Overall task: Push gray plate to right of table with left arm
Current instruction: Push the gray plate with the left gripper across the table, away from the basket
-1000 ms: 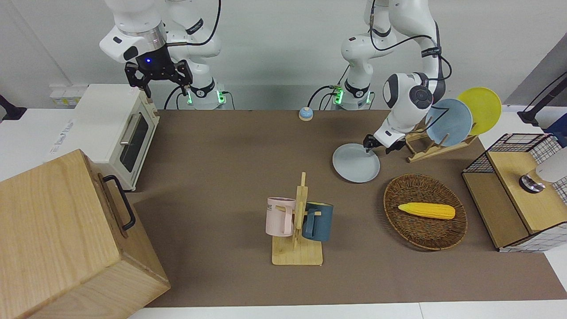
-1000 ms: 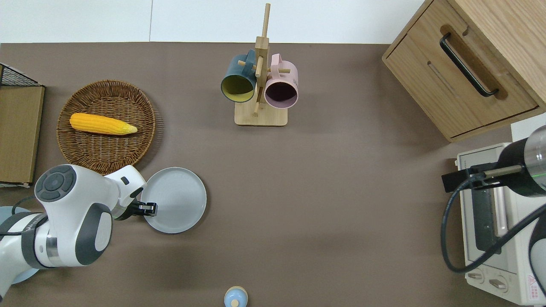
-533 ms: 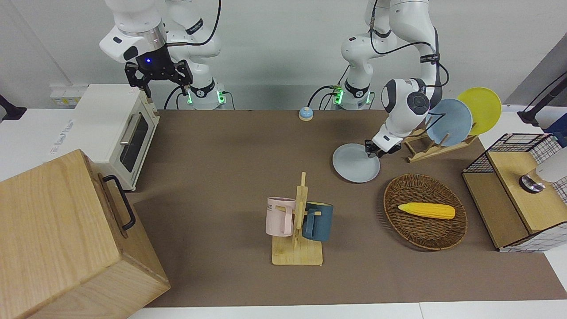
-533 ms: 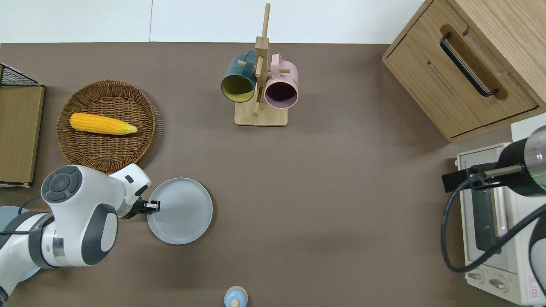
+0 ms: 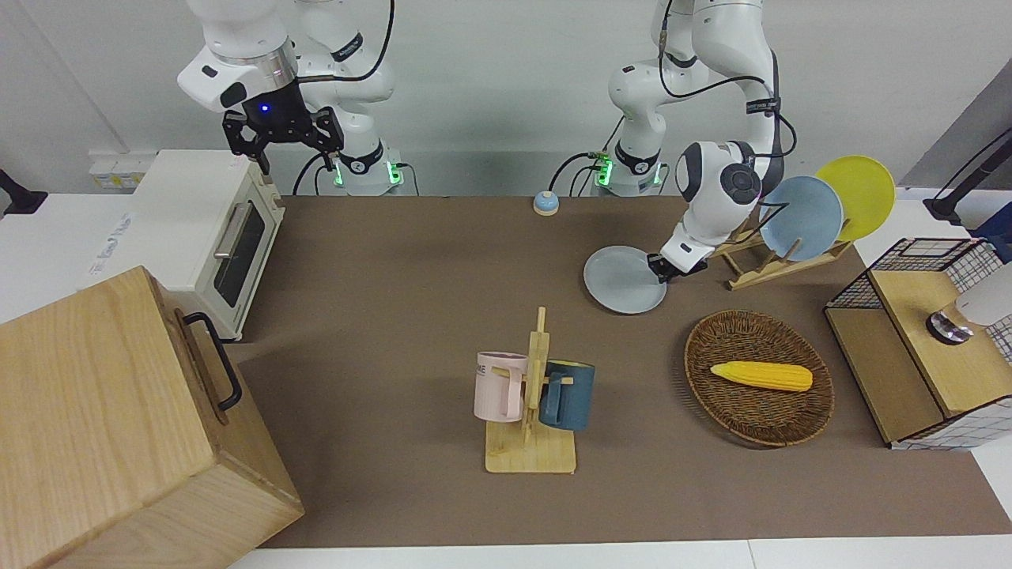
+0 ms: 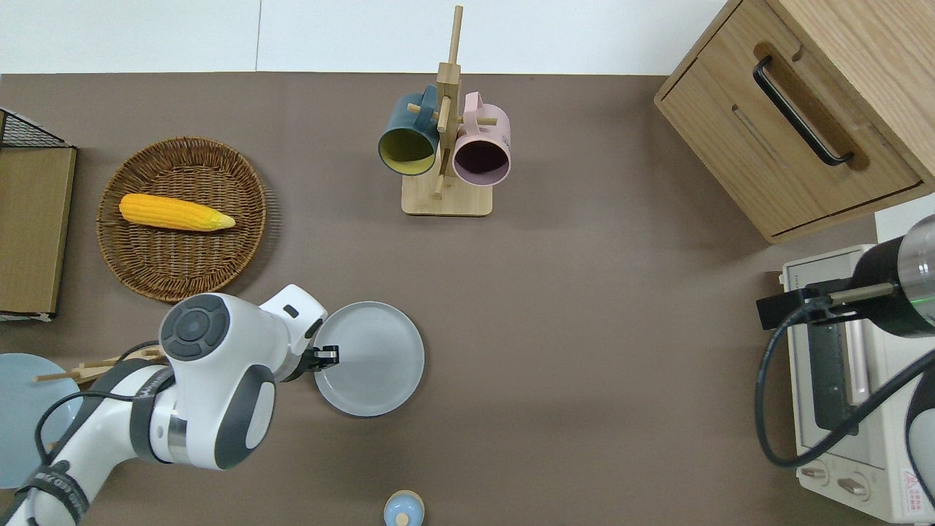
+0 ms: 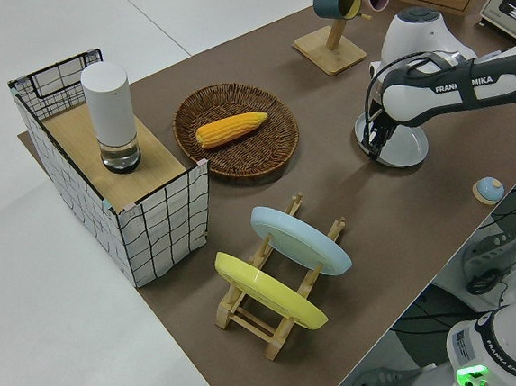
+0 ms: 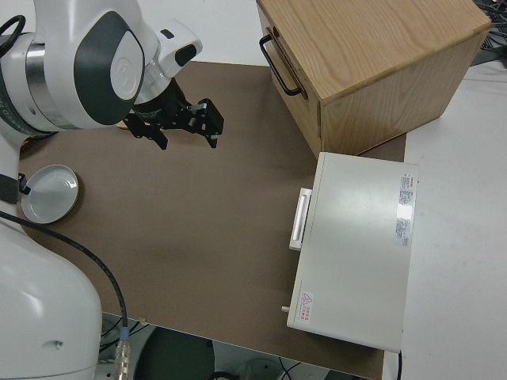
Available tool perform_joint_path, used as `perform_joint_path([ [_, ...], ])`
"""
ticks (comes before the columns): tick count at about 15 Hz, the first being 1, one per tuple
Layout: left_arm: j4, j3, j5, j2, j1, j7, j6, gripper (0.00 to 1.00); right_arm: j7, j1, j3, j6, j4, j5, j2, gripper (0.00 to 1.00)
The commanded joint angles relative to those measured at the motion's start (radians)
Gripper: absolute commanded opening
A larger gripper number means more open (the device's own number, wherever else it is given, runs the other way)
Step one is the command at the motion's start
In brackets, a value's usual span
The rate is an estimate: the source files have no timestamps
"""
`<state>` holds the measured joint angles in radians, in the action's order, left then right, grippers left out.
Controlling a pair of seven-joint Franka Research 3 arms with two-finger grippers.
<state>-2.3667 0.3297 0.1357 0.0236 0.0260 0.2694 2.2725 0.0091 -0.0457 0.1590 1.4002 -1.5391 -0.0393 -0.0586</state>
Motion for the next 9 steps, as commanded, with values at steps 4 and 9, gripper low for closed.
perform_joint_path([
  [4, 0.027, -0.011, 0.084, 0.021, -0.21, 0.238, 0.047, 0.0, -0.008, -0.008, 0.005, -0.012, -0.004, -0.001, -0.01, 0.996],
  [9, 0.081, -0.011, 0.128, 0.067, -0.305, 0.301, 0.065, 0.0, -0.008, -0.008, 0.005, -0.012, -0.004, 0.001, -0.01, 0.996],
])
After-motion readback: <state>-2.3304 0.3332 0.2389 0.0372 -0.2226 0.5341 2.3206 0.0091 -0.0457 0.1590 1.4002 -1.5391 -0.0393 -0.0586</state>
